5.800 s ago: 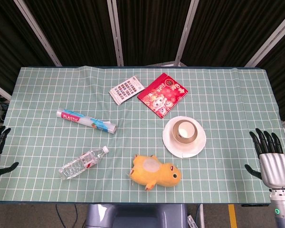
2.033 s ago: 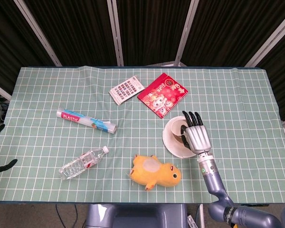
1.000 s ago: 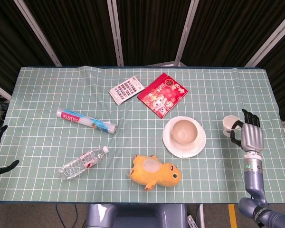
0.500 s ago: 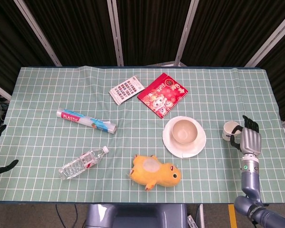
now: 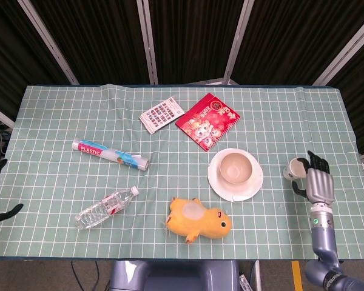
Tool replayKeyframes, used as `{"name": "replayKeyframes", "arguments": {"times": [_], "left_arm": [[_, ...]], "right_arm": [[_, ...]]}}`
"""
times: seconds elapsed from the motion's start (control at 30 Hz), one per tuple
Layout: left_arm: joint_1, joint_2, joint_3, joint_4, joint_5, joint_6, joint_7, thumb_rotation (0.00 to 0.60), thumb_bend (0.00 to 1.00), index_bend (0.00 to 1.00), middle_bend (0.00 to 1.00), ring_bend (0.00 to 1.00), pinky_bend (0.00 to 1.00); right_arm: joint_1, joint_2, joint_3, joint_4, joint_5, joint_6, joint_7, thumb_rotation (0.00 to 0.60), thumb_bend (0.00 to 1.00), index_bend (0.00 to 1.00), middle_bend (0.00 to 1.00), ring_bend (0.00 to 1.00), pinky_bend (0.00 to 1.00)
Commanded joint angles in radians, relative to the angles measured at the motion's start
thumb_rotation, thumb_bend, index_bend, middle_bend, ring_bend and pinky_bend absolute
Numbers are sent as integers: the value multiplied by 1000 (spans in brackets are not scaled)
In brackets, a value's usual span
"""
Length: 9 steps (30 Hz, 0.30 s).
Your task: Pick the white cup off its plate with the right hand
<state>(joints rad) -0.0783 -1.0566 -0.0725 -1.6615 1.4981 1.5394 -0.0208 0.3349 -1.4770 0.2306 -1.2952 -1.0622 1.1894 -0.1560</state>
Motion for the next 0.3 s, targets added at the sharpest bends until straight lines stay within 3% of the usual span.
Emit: {"name": "replayKeyframes", "arguments": {"times": [0.03,0.17,0.3], "left_arm": [[1,0,0,2,0,1,0,600,66,0,0,0,0],[4,-2,4,9,-5,-2,3,600,65,0,0,0,0],[6,-10,8,21,-32,-24,28,600,66,0,0,0,0]], "right_arm": [[-38,50,-23,-76,-71,80,7,600,187,73,0,0,0],[-80,109,-58,-147,-176,177,21,600,113,16,0,0,0],[-133,190,-128,-206,-329,283,21,600,39,0,0,0,0]]}}
